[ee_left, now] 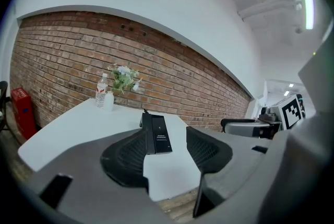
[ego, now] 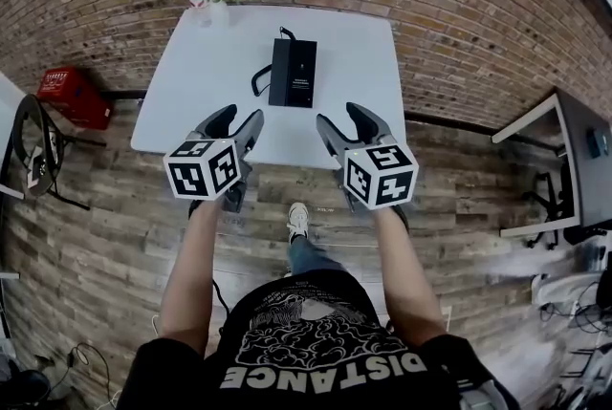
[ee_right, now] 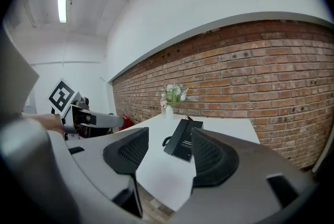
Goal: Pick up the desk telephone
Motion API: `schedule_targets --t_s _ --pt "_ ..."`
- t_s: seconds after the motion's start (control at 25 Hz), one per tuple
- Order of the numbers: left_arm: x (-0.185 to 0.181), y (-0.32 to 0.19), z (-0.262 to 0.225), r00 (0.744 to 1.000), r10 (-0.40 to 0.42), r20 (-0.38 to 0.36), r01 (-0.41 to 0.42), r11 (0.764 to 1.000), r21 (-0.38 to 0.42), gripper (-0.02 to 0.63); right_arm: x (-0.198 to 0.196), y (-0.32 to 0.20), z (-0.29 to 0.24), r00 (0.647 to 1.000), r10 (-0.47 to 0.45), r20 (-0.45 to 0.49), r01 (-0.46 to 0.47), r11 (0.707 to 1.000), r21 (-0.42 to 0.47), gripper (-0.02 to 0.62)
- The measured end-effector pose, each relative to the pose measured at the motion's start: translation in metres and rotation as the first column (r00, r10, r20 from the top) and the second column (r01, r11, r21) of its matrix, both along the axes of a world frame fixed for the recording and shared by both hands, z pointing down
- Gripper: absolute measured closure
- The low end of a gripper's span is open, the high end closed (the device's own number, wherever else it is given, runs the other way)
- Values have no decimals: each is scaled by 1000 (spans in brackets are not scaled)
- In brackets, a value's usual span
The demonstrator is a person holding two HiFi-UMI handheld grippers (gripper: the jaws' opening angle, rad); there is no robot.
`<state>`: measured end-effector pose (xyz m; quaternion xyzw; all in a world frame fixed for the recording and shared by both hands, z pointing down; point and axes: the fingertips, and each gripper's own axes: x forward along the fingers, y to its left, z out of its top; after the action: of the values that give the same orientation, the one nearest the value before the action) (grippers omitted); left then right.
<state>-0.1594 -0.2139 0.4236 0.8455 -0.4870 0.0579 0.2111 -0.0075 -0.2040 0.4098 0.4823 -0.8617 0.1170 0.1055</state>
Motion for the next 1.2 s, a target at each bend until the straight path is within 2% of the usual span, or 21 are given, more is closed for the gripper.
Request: schedule_targets --t_s 0.28,0.64,0.96,1.2 --pt "8 -71 25 998 59 -29 -61 996 -65 391 -1 -68 22 1000 -5 13 6 999 -49 359" --pt "18 -159 68 994 90 -57 -99 978 -183 391 -4 -153 69 999 -21 36 27 984 -173 351" --pt "38 -208 110 976 167 -139 -203 929 -309 367 -8 -202 118 997 -36 62 53 952 -302 339" --pt "46 -230 139 966 197 -164 -247 889 -386 354 -13 -219 154 991 -37 130 89 906 -414 330"
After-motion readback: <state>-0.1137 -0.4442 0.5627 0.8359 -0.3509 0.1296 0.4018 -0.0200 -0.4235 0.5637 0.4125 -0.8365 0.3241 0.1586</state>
